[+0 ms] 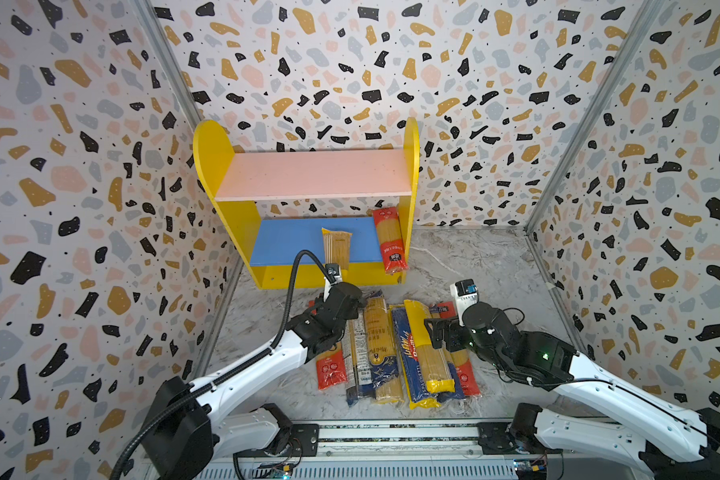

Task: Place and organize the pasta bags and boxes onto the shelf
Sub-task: 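Grasp the yellow PASTATIME bag with the left gripper and lift it, then carry the PASTATIME bag onto the blue shelf beside the red bag, then open the left gripper and withdraw it from the shelf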

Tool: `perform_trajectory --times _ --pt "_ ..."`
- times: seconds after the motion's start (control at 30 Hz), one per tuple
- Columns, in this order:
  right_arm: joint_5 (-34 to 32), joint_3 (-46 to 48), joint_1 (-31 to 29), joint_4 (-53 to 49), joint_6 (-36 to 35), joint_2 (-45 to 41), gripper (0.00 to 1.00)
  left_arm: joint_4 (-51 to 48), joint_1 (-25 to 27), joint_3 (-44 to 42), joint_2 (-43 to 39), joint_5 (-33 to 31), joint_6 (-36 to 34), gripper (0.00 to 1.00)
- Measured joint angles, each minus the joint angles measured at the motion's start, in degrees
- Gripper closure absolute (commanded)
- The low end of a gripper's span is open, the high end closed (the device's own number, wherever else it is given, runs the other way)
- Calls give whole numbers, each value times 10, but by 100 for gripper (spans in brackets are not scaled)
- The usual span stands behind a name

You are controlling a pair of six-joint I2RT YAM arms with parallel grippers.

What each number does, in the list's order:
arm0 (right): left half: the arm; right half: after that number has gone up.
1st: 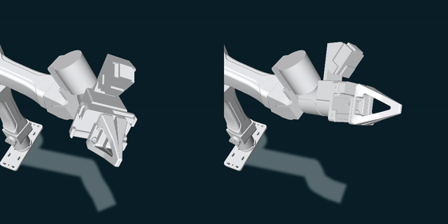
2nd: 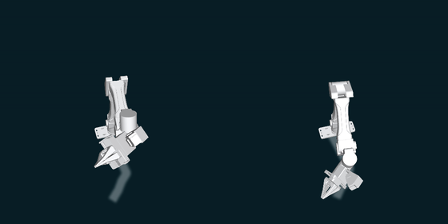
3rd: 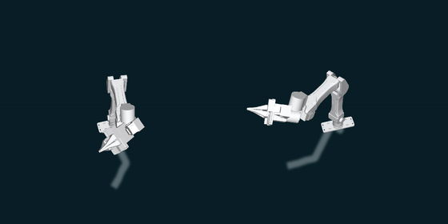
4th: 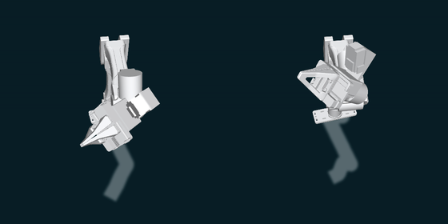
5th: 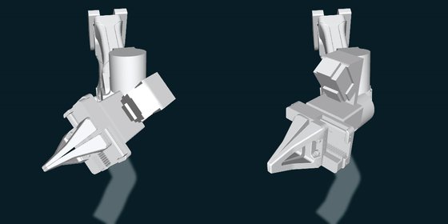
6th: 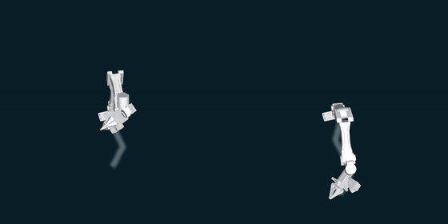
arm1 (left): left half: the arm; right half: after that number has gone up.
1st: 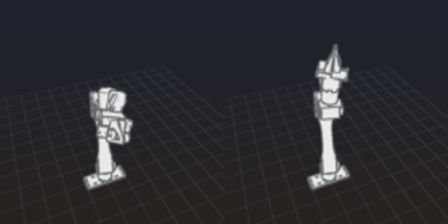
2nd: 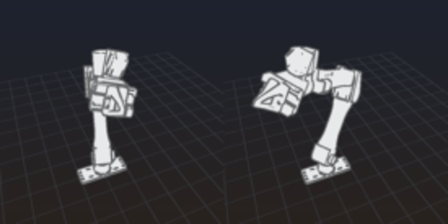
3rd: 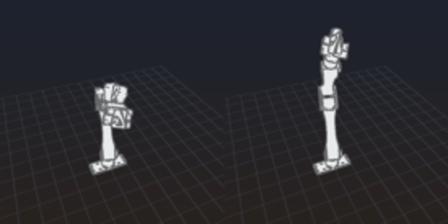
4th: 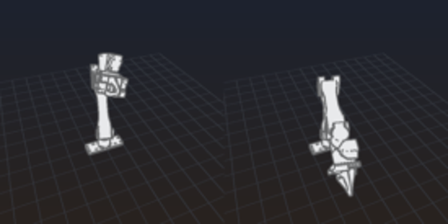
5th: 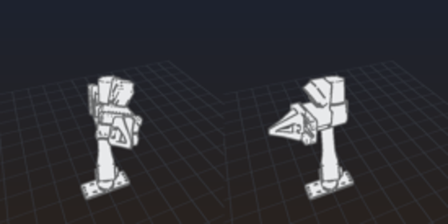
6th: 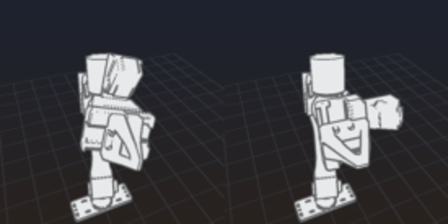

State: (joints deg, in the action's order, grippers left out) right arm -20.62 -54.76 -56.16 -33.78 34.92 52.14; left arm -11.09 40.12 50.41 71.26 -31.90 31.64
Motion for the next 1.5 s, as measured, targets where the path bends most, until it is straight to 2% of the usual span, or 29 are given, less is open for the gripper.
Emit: perform_trajectory --times 0.33,0.7,0.97,1.07,1.17,1.23,1.33,1.5 --pt "37 0 73 9 -32 -2 1 61 -22 142 147 47 -14 100" --pt "61 -1 122 9 -50 -1 1 69 -59 203 261 80 -12 100" --pt "77 -1 151 9 -57 -1 1 69 -78 264 313 104 -9 100" --pt "84 -1 162 10 -59 -1 1 70 -82 275 325 113 -8 74" --pt "91 -1 171 10 -61 0 1 73 -85 275 333 123 -9 41" --pt "98 -1 177 12 -63 3 1 85 -86 277 334 126 -7 27" --pt "105 -1 183 13 -65 10 1 107 -86 288 332 127 -6 20" --pt "111 -1 186 13 -67 15 1 130 -86 290 323 136 -6 19"
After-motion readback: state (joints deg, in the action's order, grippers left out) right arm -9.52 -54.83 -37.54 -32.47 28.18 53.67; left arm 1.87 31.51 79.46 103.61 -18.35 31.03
